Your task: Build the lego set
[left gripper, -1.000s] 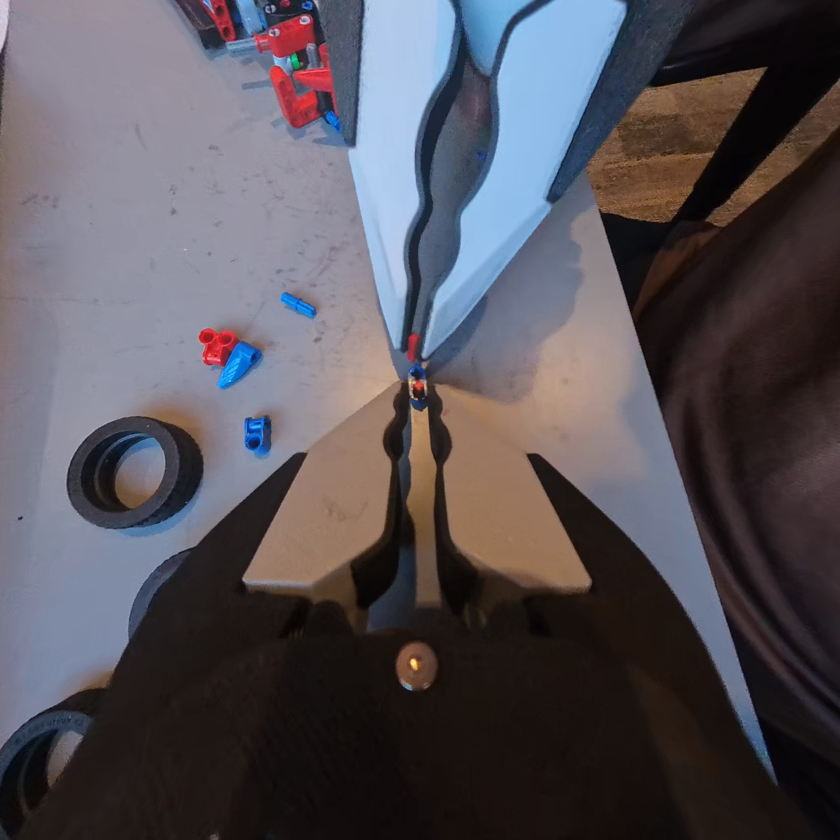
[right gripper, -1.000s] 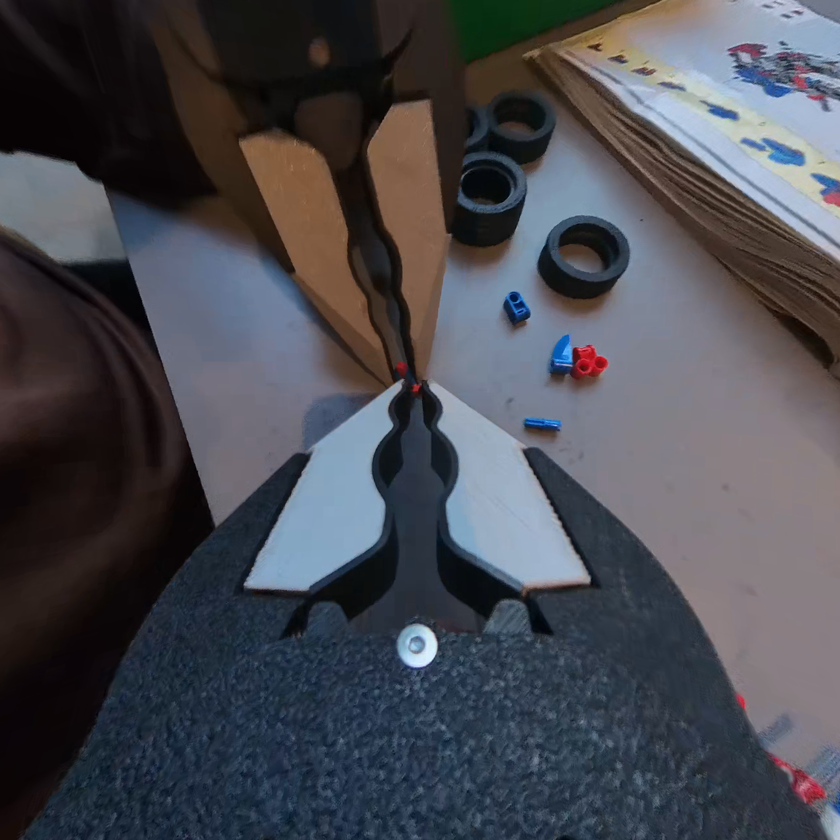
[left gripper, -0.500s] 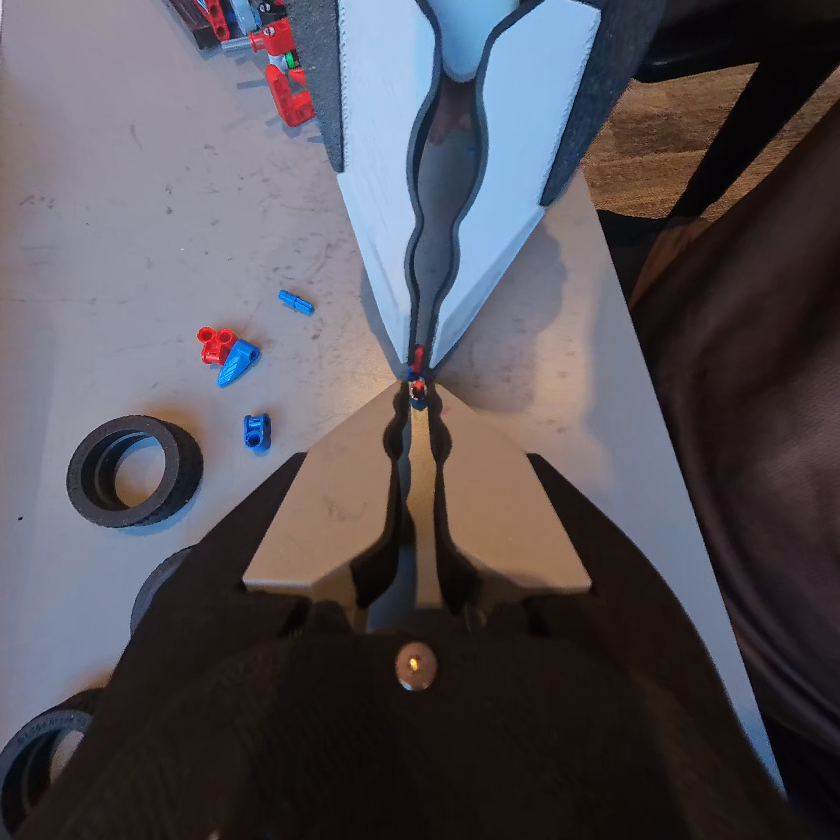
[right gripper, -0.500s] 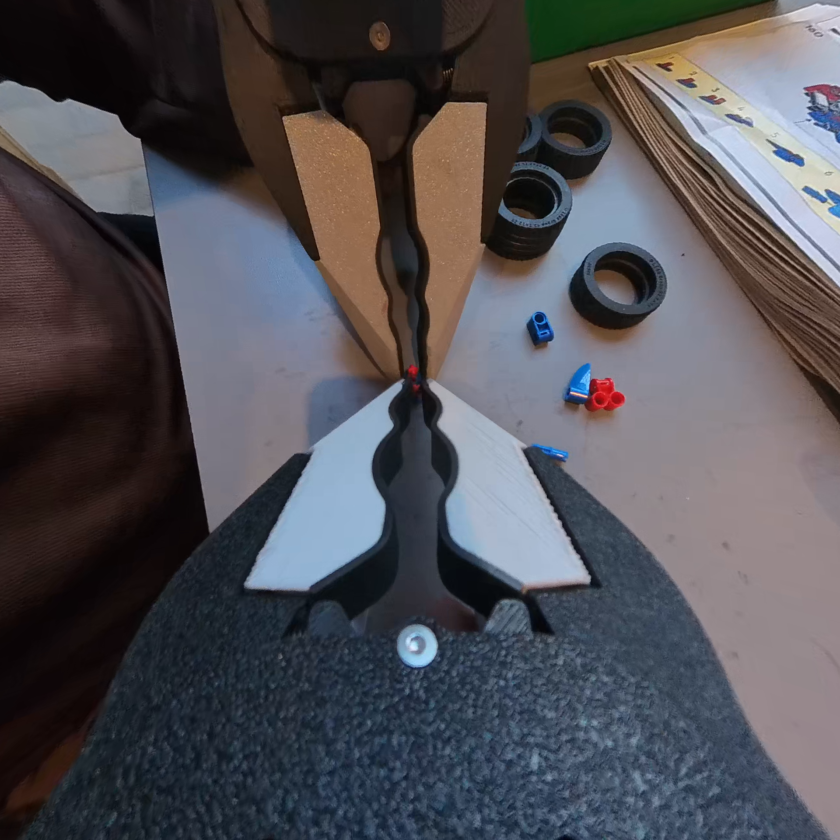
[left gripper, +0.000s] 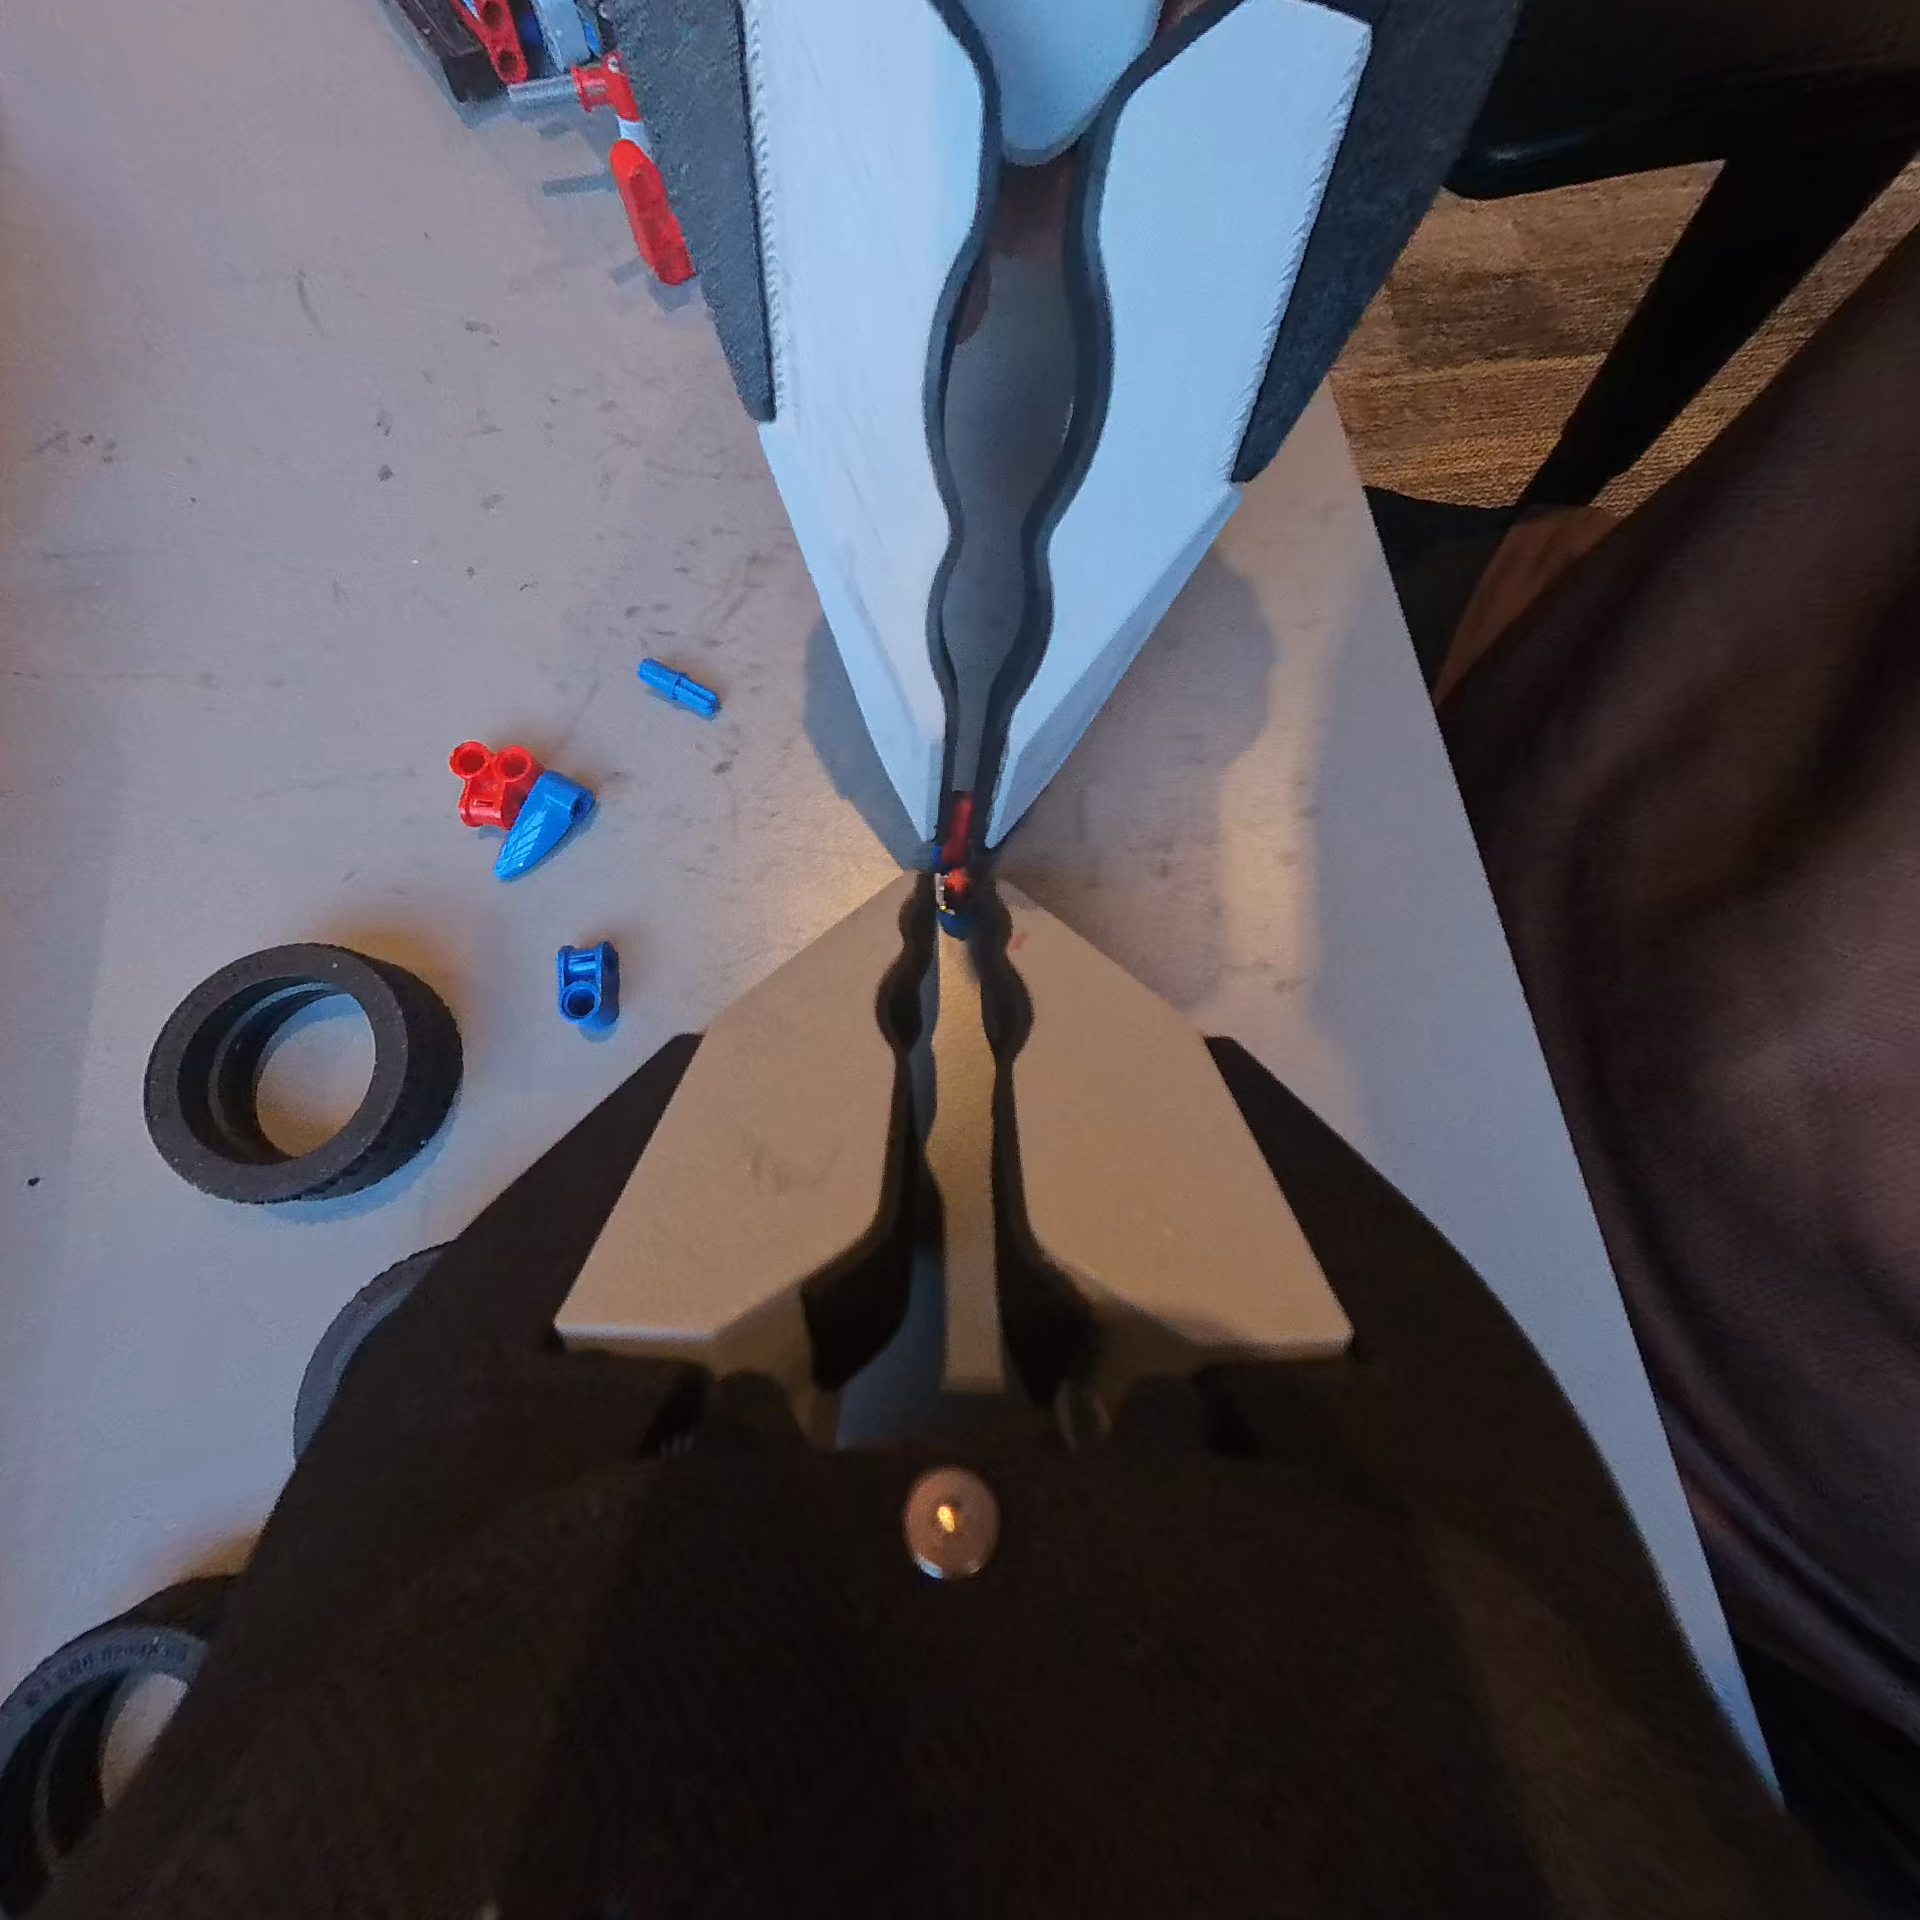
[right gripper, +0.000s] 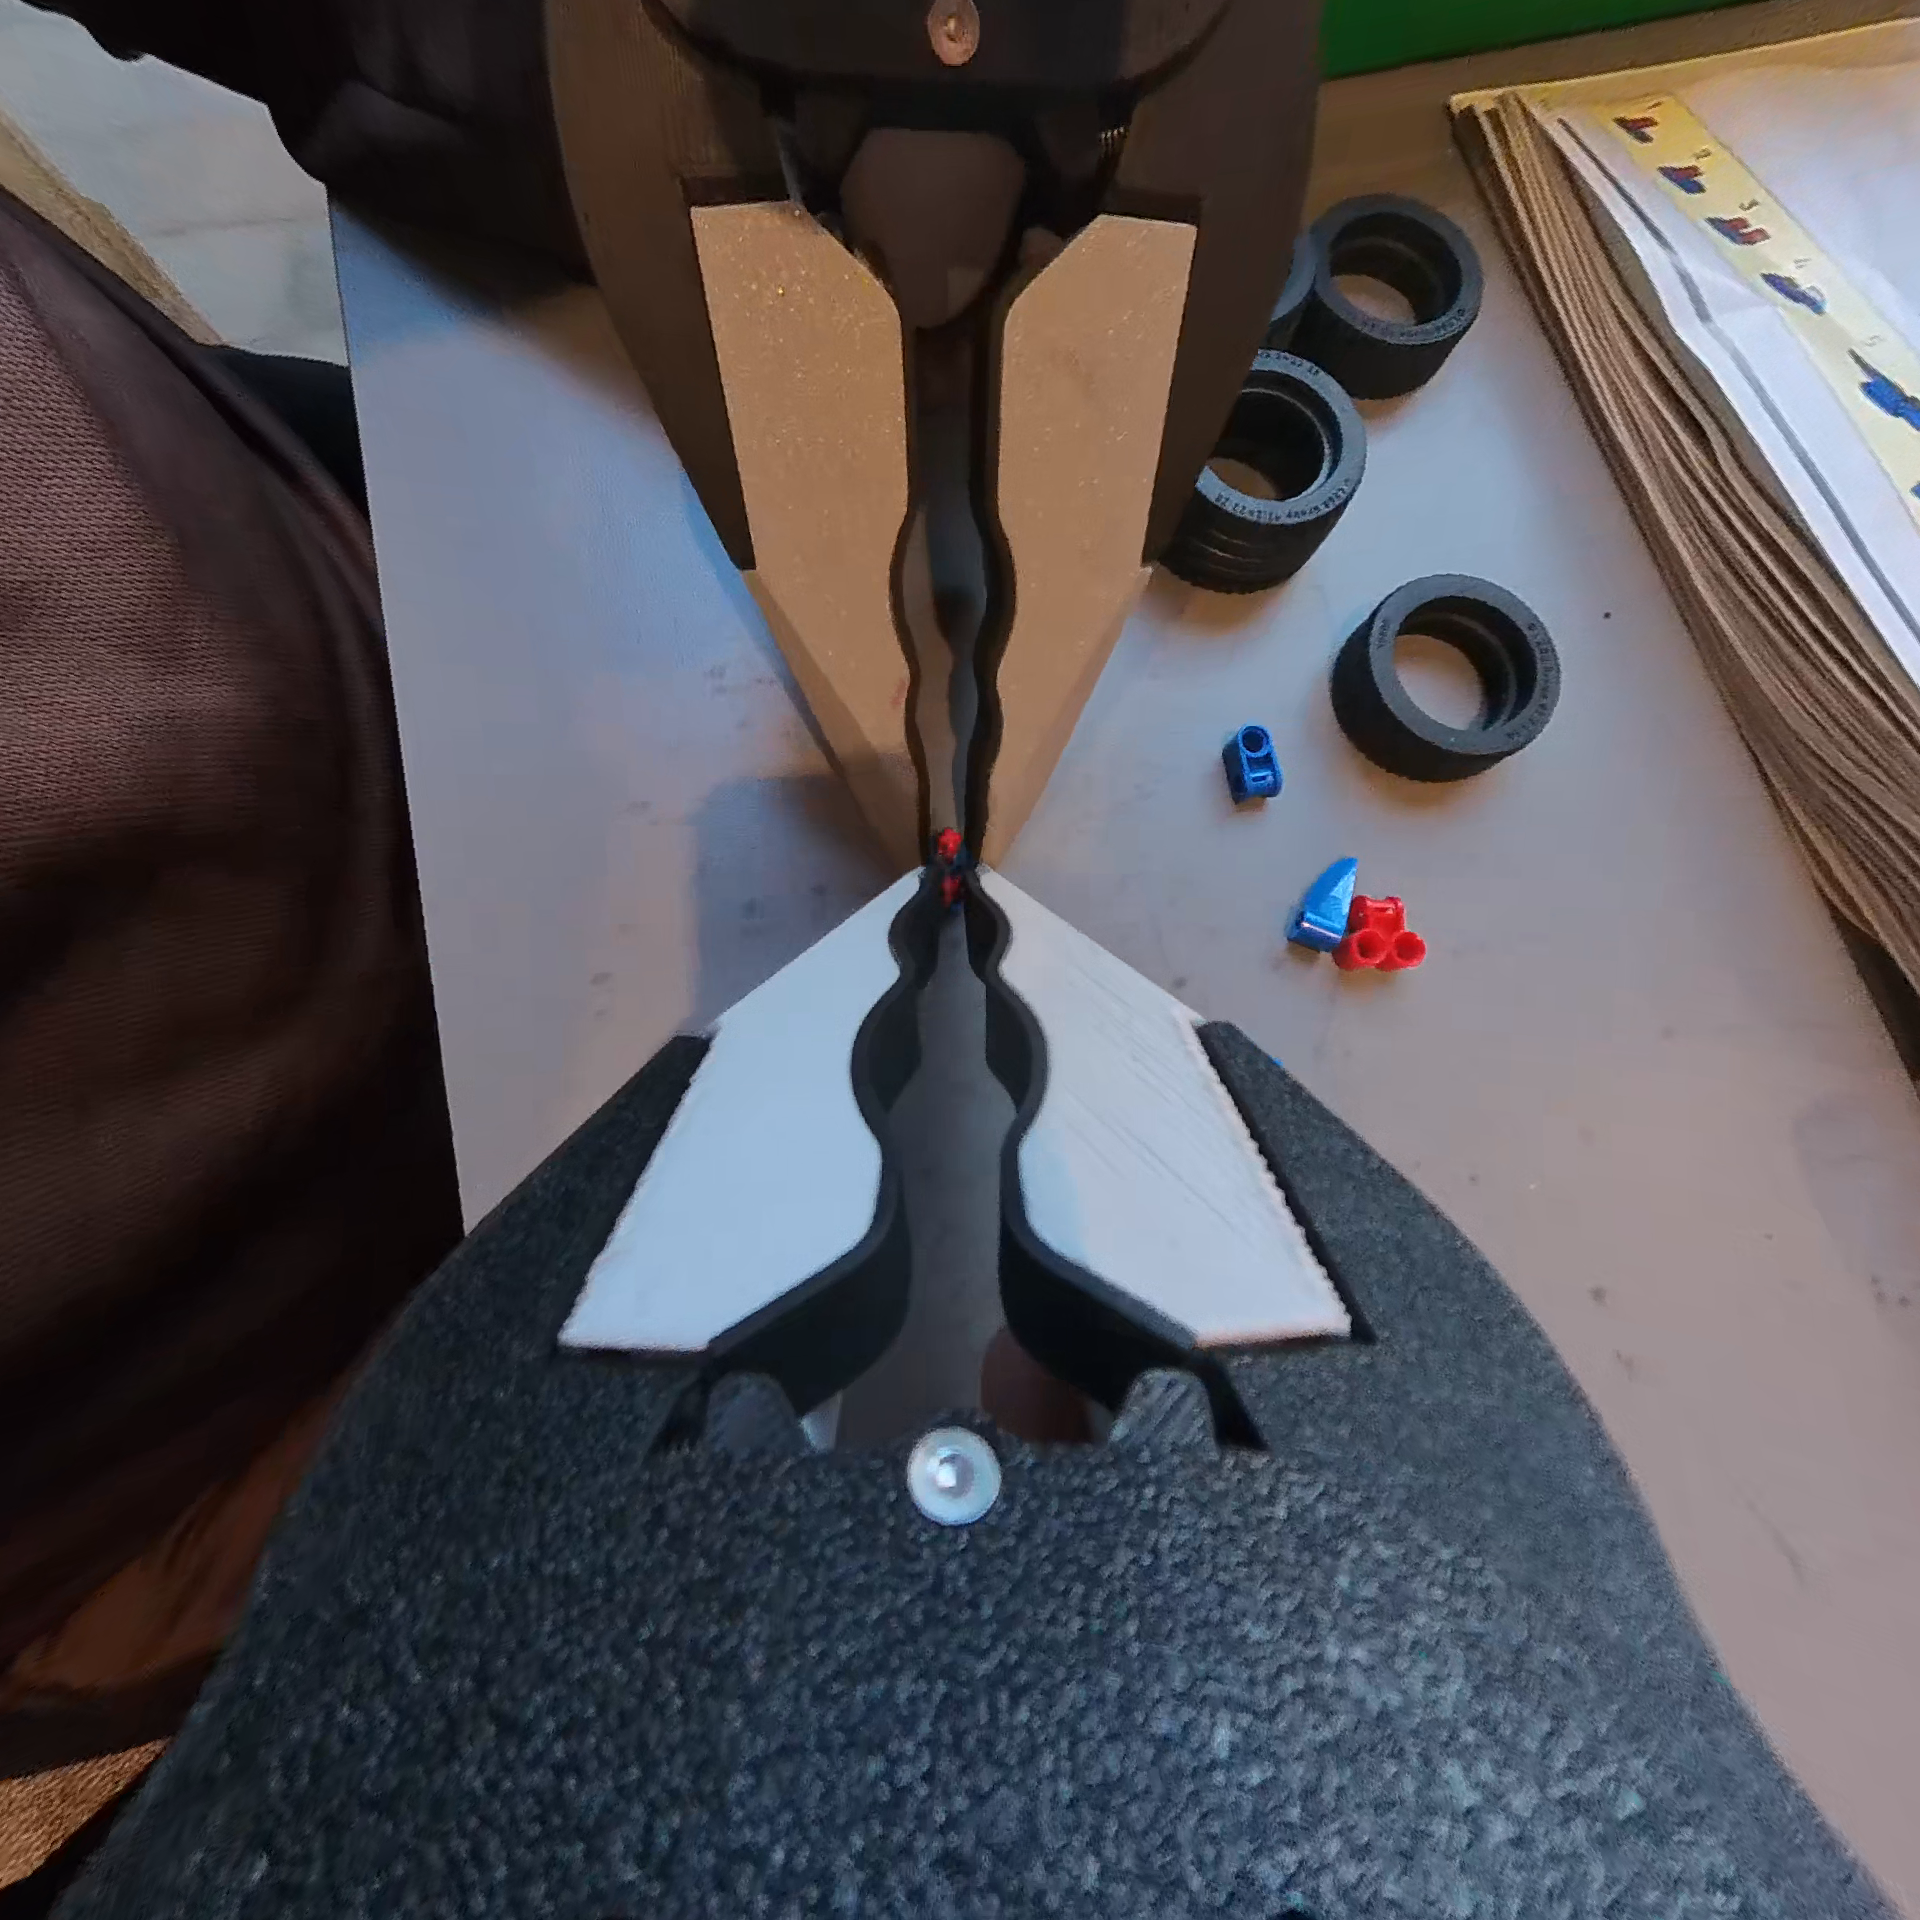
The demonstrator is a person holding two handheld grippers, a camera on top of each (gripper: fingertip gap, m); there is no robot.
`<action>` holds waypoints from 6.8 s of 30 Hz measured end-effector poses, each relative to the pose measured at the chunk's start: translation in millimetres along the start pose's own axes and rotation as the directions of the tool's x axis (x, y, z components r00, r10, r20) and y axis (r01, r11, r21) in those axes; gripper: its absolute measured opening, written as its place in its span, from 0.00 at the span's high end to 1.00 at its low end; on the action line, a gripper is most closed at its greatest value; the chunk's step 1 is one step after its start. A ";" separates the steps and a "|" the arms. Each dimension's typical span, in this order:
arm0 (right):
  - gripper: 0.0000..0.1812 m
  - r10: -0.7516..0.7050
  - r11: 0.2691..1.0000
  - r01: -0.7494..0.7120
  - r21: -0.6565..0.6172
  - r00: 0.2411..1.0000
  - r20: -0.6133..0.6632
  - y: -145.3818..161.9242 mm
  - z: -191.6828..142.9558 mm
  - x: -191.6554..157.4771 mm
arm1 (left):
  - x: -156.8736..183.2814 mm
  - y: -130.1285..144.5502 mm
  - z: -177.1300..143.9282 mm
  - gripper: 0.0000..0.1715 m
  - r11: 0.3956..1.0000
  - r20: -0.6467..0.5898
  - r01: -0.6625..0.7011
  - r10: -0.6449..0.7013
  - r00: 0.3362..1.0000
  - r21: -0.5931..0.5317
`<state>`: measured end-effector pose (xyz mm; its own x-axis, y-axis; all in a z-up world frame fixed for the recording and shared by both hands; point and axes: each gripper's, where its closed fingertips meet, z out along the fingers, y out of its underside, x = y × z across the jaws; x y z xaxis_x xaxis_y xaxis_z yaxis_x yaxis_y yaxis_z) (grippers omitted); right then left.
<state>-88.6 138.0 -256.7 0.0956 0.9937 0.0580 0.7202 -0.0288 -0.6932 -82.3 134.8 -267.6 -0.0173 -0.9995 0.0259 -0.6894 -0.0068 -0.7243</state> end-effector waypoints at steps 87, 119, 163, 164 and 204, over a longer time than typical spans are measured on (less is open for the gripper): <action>0.98 -0.022 0.971 0.036 0.238 0.998 -0.064 -71.5 -74.8 -7.5 | 14.4 -81.8 -68.9 0.99 0.799 0.116 -0.107 0.046 0.992 0.592; 0.98 0.079 0.997 -0.080 -0.024 0.995 -0.054 1.4 -21.2 15.4 | -18.9 0.4 -2.1 0.94 0.989 0.053 0.146 -0.146 0.988 0.009; 0.98 -0.060 0.973 0.053 -0.223 0.998 -0.021 6.3 -8.0 13.5 | -12.6 -5.9 6.4 0.98 1.000 -0.014 0.022 -0.022 1.000 0.000; 0.98 -0.057 0.973 0.051 -0.225 0.998 -0.020 5.9 -8.0 13.3 | -12.6 -5.9 6.4 0.98 1.000 -0.013 0.021 -0.021 1.000 0.000; 0.98 -0.063 0.946 0.093 -0.311 0.993 0.103 9.2 1.7 9.6 | -11.9 -4.8 5.1 0.97 1.000 -0.002 0.027 -0.027 1.000 0.000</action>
<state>-82.2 147.5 -263.8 -0.0217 0.9994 0.0275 0.9038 0.0313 -0.4267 -75.1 146.5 -268.0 -0.0004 -0.9989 0.0466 -0.6895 -0.0335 -0.7235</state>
